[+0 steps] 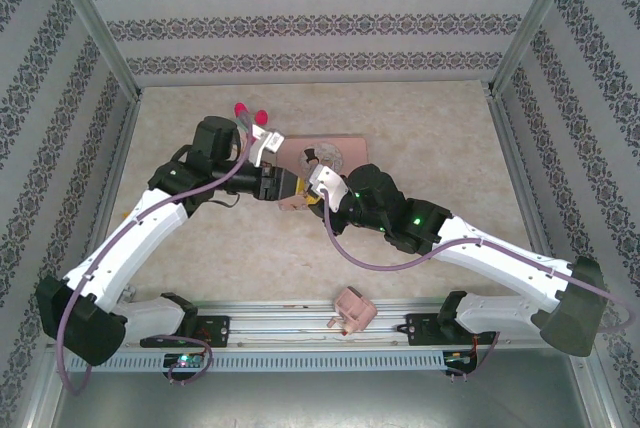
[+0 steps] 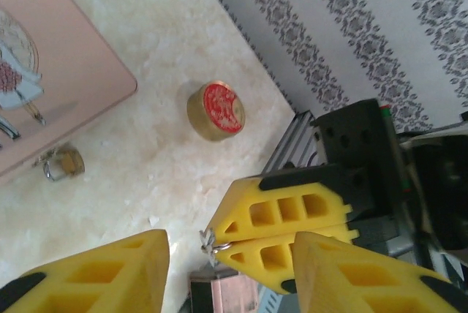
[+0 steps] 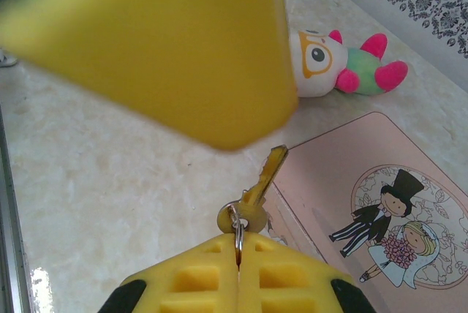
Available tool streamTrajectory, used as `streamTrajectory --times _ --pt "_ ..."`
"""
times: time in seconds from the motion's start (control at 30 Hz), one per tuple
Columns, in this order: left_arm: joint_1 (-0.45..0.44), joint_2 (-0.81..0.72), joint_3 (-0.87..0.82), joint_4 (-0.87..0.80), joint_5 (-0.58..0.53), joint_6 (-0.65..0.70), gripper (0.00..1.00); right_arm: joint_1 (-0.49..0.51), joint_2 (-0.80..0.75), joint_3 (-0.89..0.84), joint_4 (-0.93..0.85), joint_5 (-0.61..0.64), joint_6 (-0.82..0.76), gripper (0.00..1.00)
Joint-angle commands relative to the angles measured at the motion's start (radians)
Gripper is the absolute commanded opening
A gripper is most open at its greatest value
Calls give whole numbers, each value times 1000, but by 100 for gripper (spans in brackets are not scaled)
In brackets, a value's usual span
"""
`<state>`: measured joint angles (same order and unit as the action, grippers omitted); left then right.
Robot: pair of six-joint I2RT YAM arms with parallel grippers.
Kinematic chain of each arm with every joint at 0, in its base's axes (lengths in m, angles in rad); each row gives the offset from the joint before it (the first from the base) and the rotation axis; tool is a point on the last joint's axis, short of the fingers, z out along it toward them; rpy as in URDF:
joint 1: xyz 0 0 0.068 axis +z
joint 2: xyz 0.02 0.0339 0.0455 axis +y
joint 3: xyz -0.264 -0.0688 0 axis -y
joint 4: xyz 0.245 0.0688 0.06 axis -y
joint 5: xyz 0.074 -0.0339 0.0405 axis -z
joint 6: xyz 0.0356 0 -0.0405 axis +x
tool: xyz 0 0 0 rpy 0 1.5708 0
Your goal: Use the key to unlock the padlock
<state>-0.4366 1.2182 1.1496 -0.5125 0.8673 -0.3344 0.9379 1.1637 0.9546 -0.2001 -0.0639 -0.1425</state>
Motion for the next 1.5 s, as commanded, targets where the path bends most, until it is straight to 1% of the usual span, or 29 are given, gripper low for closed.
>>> streamTrajectory --times 0.0,0.1,0.17,0.33,0.43,0.7,0.77,0.9,1.07,1.1,1.27,1.33,1.4,1.47 --pt "-17 15 31 -49 -1 61 44 -4 2 33 -4 8 -16 0" --pt "-18 34 29 -46 1 61 41 -4 7 34 -3 4 -13 0" --pt "-18 43 27 -35 9 56 36 -4 9 35 -4 3 -11 0" --pt "-18 54 10 5 21 36 31 -3 14 36 1 -2 -5 0" --pt "-17 57 0 31 30 20 25 -4 17 35 2 -2 -1 0" --pt "-18 74 -31 110 51 -27 20 -2 21 36 5 -8 6 0" --pt "-19 77 -36 125 58 -37 15 -2 23 36 4 -7 9 0" --pt "-17 77 -36 123 51 -34 1 -2 24 34 6 -2 12 0" --pt "-18 54 -42 128 -1 -23 0 -2 14 26 4 11 22 0" --pt "-18 46 -43 138 -14 -20 0 -3 7 20 4 13 29 2" --pt "-16 -13 -96 265 -58 -20 0 -13 -69 -50 47 11 98 22" --pt "-17 -28 -117 323 -60 -20 0 -31 -103 -80 64 -12 139 26" --pt "-17 -34 -132 380 -52 -23 0 -51 -136 -111 92 -42 179 27" --pt "-17 -32 -146 444 -30 -29 0 -79 -169 -145 135 -73 234 31"
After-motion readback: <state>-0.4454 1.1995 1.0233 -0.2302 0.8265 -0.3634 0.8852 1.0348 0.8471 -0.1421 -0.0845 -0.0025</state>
